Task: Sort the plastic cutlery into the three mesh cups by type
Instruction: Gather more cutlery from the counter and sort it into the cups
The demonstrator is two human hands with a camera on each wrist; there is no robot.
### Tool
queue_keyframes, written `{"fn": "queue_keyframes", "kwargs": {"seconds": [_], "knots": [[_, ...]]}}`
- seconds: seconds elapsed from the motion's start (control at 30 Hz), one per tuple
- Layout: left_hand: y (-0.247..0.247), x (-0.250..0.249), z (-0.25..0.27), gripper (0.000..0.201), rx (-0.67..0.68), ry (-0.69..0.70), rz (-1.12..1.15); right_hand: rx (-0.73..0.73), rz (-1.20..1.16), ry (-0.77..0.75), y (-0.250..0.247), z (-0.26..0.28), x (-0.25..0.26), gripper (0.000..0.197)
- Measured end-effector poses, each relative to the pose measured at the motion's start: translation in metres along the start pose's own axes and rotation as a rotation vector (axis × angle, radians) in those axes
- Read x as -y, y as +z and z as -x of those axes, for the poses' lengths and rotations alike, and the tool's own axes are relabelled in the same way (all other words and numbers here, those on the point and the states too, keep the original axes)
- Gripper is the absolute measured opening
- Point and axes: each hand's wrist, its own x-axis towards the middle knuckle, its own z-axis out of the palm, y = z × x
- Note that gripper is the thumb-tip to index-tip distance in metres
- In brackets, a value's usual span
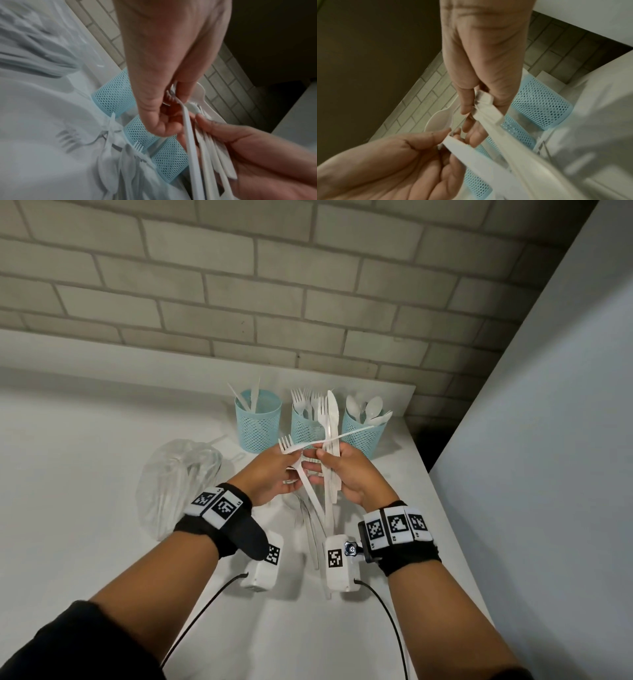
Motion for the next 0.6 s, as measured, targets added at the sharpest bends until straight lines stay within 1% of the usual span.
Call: {"fn": "queue_keyframes", "kwargs": {"seconds": [0.07,0.2,0.33,0.47,0.57,0.6], "knots": [[-0.005,-0.002,0.001,0.021,0.035,-0.018,0.028,-0.005,0.006,-0.007,-0.001,0.001,0.001,0.014],[-0.017,0.001,0.002,0.033,0.144,-0.046,0.097,-0.048,0.014,-0.006,0.000,0.003,0.006,0.016],[-0.023,0.008,0.001,0.038,0.204,-0.040,0.228,-0.076,0.015,0.009,0.002,0.003,0.010,0.030],[-0.022,0.010,0.002,0.041,0.149,-0.018,0.351,-0.082,0.042,0.023,0.004,0.003,0.008,0.035],[-0.020,0.009,0.003,0.055,0.131,0.022,0.347,-0.069,0.058,0.036,0.004,0.002,0.006,0.036],[-0.020,0.008,0.003,0.057,0.134,0.032,0.333,-0.064,0.056,0.042,0.003,0.002,0.005,0.036]]}}
